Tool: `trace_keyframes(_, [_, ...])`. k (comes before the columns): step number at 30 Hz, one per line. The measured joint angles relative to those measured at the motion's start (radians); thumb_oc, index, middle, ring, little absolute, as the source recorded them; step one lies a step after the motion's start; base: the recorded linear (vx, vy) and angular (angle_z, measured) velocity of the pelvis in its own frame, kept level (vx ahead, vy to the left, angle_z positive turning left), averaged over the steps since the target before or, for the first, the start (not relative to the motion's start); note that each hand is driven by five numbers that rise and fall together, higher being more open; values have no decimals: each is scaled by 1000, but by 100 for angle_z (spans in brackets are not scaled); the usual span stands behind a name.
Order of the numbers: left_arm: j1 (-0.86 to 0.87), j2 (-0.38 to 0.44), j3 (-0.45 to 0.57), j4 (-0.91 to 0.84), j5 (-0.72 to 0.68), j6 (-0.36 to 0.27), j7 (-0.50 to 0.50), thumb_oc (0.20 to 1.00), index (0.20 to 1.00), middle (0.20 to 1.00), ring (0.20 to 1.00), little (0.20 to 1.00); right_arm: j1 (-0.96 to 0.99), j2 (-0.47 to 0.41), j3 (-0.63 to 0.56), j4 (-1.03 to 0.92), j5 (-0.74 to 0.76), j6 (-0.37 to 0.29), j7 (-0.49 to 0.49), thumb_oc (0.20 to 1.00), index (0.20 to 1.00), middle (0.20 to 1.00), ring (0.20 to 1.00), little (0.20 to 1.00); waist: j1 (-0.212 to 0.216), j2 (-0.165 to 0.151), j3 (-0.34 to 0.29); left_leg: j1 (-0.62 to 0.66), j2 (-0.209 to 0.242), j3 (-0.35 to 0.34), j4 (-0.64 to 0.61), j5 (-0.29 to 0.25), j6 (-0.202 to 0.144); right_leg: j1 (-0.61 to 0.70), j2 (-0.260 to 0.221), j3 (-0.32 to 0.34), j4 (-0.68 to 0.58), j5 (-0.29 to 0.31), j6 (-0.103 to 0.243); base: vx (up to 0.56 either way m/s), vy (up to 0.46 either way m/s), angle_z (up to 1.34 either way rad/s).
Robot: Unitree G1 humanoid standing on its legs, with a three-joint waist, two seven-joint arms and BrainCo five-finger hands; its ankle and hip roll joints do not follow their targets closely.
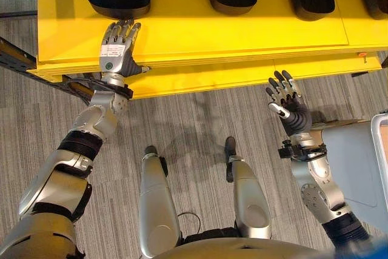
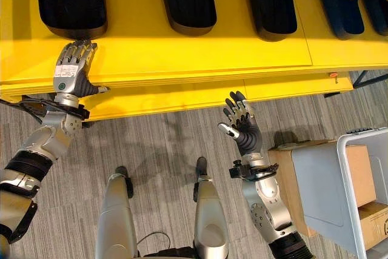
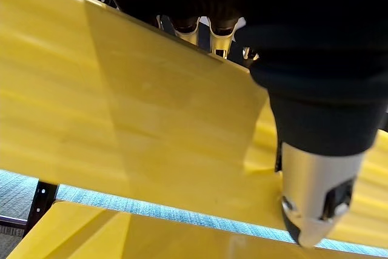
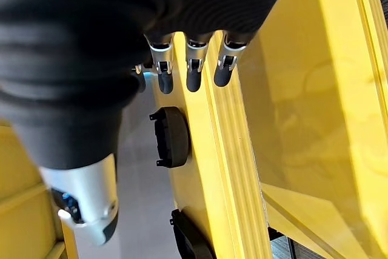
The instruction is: Move parts from the plastic box to the shelf.
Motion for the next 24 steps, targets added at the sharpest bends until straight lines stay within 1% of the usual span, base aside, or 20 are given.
trace_keyframes(2, [-7,1,-7,7,0,0,0,1000,1000,1000,1000,1000,16,-8,0,-11,0,1,5,1000,1000,1000,1000,1000,0,0,0,-1,0,0,0,0,1,0,0,0,-1,0,0,0,0,0])
trace_keyframes(4, [-9,2,-9,9,-1,1,-1,1000,1000,1000,1000,1000,41,-34,0,-36,0,6,6,1000,1000,1000,1000,1000,-1,0,0,-2,0,-1,0,-2,5,0,0,0,-3,0,1,0,0,0])
trace_keyframes(10, [1,1,-3,-8,-2,-3,0,1000,1000,1000,1000,1000,51,-33,0,-36,0,7,8,1000,1000,1000,1000,1000,2,-1,-1,-7,-1,-2,1,-2,5,-5,0,0,0,0,0,0,0,0])
trace_keyframes(11, [26,-8,24,-38,-3,-3,-3,1000,1000,1000,1000,1000,51,-27,0,-36,0,8,9,1000,1000,1000,1000,1000,-1,-2,-1,-7,-1,-1,1,-2,4,-5,0,0,-1,0,0,0,0,0])
trace_keyframes(14, [65,-6,51,-87,-22,-6,-8,1000,1000,1000,1000,1000,49,-26,0,-36,0,9,8,1000,1000,1000,1000,1000,0,-3,-2,-8,0,-1,1,0,0,-8,0,0,8,0,0,0,0,0])
trace_keyframes(15, [104,-11,69,-112,-27,-13,-13,1000,1000,1000,1000,1000,47,-23,1,-33,-1,11,8,1000,1000,1000,1000,1000,4,-3,-2,-7,-1,-2,0,1,0,-9,1,0,13,1,1,18,-23,-6])
trace_keyframes(16, [248,-59,200,-247,-105,-52,-42,1000,1000,1000,1000,1000,48,-12,-1,-32,0,12,5,1000,1000,1000,1000,1000,-1,-6,-4,8,0,3,-3,-3,-2,-2,0,3,13,-2,1,21,-28,-6])
trace_keyframes(17, [272,-71,221,-274,-117,-64,-43,1000,1000,1000,1000,1000,50,-12,-1,-30,-1,13,4,1000,1000,1000,1000,1000,-2,-5,-4,13,0,5,-5,-4,-2,2,-1,3,13,-3,1,15,-19,-6])
trace_keyframes(18, [338,-77,221,-314,-148,-100,-49,1000,1000,1000,1000,1000,51,-13,-3,-23,-1,18,4,1000,1000,1000,1000,1000,9,-4,-4,26,0,4,-13,-3,-3,12,0,2,14,-5,3,35,-33,1])
trace_keyframes(19, [386,-78,242,-375,-193,-119,-74,1000,1000,1000,1000,1000,54,-13,-6,-19,-1,19,3,1000,1000,1000,1000,1000,10,-5,-4,41,2,6,-19,-4,-5,21,0,2,12,-10,-3,49,-39,1])
trace_keyframes(20, [462,-76,250,-427,-233,-138,-105,1000,1000,1000,1000,1000,54,-16,-7,-19,-1,22,4,1000,1000,1000,1000,1000,24,3,-8,50,4,3,-23,-4,-5,30,0,1,13,-13,0,70,-63,0])
trace_keyframes(22, [583,-55,258,-529,-293,-160,-160,1000,1000,1000,1000,1000,56,-17,-12,-19,-1,25,5,1000,1000,1000,1000,1000,27,5,-10,78,6,10,-37,-6,-8,54,-1,0,7,-19,-1,63,-55,1])
trace_keyframes(23, [675,-45,245,-568,-360,-185,-215,1000,1000,1000,1000,1000,63,-20,-20,-19,-1,29,7,1000,1000,1000,1000,1000,31,12,-16,103,7,10,-53,-5,-9,79,0,-2,-8,-19,-2,77,-73,3])
trace_keyframes(24, [744,-52,224,-574,-416,-194,-254,1000,1000,1000,1000,1000,75,-25,-30,-20,-1,32,12,1000,1000,1000,1000,1000,35,18,-25,122,6,13,-63,-6,-10,96,0,-2,-21,-21,-5,83,-73,6])
